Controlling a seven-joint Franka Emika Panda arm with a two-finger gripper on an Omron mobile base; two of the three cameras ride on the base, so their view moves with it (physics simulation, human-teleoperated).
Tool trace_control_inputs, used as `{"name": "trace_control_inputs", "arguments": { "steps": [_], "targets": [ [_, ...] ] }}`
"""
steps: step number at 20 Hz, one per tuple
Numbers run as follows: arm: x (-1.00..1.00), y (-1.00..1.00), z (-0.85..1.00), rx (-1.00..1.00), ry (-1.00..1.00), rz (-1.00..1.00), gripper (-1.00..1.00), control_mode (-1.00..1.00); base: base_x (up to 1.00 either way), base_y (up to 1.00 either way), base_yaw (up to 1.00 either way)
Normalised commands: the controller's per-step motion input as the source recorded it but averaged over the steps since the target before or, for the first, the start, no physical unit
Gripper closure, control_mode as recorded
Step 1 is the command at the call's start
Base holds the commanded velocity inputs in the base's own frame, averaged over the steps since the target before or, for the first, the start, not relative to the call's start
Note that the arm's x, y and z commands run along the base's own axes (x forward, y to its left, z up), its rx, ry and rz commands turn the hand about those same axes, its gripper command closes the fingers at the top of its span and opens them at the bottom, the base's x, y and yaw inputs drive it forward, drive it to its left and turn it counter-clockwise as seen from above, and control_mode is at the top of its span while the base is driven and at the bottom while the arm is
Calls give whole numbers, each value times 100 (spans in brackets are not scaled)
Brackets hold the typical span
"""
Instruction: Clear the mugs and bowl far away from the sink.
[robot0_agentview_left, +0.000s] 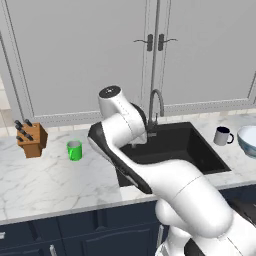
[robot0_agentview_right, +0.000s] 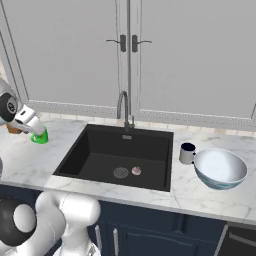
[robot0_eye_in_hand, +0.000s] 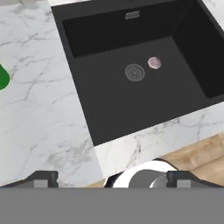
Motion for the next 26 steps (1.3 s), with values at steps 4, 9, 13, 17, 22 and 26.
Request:
{"name": "trace_control_inputs", "arguments": {
  "steps": [4, 9, 13, 17, 22, 26],
  "targets": [
    [51, 100, -54, 1, 16, 10, -100, -100, 0, 0, 0],
    [40, 97, -41, 0, 4, -3, -100, -100, 0, 0, 0],
    [47, 58, -30, 0, -1, -18, -100, -100, 0, 0, 0],
    [59, 11, -33, 0, 0, -1, -100, -100, 0, 0, 0],
    [31, 5, -47, 0, 0, 12, -100, -100, 0, 0, 0],
    [6, 16, -30, 0, -3, 5, -100, -100, 0, 0, 0]
  ]
}}
